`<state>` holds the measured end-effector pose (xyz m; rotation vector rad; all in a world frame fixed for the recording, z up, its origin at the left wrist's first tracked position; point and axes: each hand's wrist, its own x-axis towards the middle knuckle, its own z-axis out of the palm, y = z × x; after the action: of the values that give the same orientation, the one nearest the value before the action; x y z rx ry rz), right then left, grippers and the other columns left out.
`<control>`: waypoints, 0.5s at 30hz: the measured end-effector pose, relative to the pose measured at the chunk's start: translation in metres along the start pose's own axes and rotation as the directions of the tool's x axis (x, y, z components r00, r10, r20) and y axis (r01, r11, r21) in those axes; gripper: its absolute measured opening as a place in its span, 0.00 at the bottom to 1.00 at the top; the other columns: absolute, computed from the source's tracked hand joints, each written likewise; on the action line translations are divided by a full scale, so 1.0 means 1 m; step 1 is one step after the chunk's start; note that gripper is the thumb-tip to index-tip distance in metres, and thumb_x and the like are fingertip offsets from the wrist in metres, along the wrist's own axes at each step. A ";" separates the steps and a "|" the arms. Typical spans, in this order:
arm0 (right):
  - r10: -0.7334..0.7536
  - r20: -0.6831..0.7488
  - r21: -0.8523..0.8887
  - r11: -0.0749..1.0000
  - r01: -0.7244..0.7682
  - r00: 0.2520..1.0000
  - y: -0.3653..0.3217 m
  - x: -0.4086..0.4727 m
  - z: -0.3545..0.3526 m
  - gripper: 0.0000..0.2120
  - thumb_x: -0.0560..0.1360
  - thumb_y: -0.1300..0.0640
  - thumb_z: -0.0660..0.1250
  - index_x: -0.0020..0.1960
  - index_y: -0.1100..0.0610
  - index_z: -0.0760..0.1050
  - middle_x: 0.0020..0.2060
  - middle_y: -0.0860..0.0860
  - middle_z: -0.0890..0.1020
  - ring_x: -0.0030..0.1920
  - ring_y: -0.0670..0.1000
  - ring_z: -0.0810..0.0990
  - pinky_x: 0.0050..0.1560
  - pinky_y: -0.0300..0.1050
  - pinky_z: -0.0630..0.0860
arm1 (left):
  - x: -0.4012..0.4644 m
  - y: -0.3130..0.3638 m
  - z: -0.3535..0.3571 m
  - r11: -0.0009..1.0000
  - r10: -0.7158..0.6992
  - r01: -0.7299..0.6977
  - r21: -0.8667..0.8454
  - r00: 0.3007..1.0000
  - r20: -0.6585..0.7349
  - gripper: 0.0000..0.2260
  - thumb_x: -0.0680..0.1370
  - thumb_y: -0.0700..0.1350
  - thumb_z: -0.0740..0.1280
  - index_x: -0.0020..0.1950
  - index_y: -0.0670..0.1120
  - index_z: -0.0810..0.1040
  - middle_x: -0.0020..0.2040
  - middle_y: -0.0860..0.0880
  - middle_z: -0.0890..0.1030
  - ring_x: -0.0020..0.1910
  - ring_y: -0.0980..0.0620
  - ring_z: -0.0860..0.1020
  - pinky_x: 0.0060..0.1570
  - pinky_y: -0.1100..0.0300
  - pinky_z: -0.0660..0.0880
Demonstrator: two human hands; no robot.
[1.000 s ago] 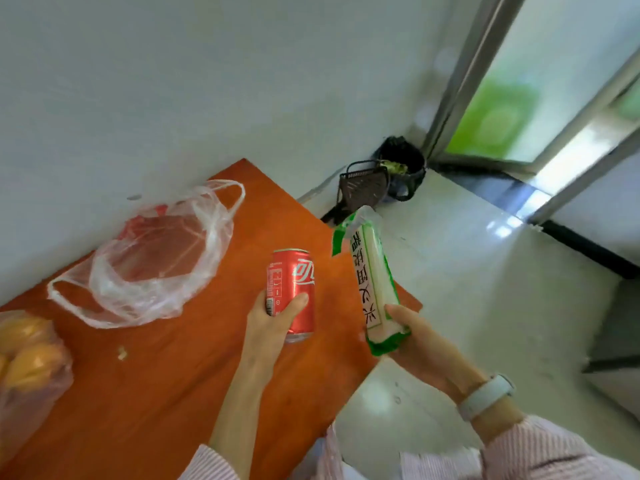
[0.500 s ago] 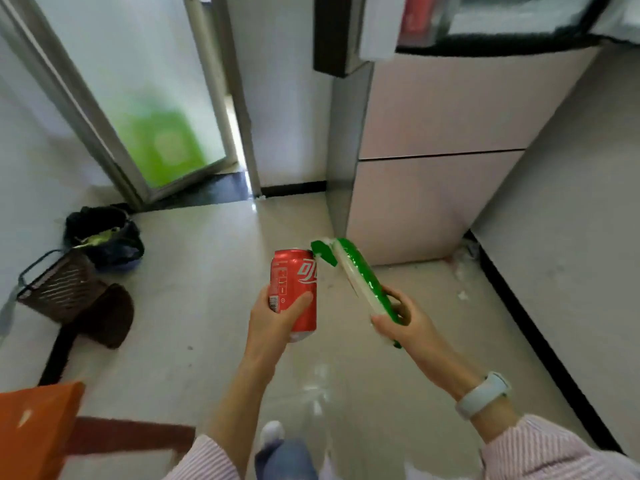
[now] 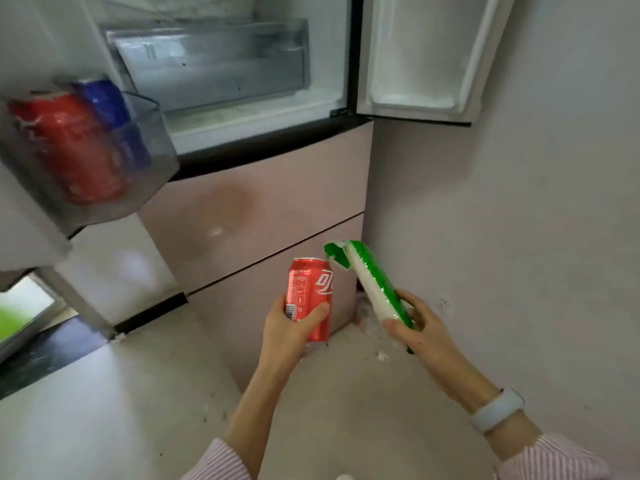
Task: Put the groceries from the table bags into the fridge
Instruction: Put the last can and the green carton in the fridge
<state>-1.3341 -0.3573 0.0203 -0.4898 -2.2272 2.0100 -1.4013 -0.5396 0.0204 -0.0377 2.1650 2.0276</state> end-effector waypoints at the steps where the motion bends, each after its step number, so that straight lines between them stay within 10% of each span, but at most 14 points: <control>1: -0.015 -0.008 0.007 1.000 0.015 1.000 -0.011 0.022 -0.005 0.22 0.73 0.62 0.67 0.65 0.51 0.67 0.50 0.44 0.75 0.44 0.40 0.75 0.31 0.25 0.70 | 0.022 0.013 0.009 1.000 0.009 -0.009 0.000 1.000 0.000 0.17 0.70 0.43 0.73 0.56 0.48 0.72 0.45 0.52 0.79 0.43 0.54 0.79 0.36 0.64 0.77; 15: -0.423 0.180 0.192 0.901 0.390 0.888 -0.189 0.292 0.024 0.23 0.73 0.61 0.66 0.65 0.47 0.65 0.57 0.50 0.73 0.56 0.51 0.75 0.35 0.28 0.73 | 0.224 0.217 0.012 0.904 0.426 -0.415 0.101 0.861 -0.276 0.28 0.69 0.42 0.73 0.66 0.48 0.66 0.52 0.53 0.76 0.47 0.58 0.77 0.41 0.66 0.73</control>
<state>-1.6480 -0.3057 0.1631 0.2151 -2.0407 2.0508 -1.6499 -0.4892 0.2016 0.1687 2.5816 2.3358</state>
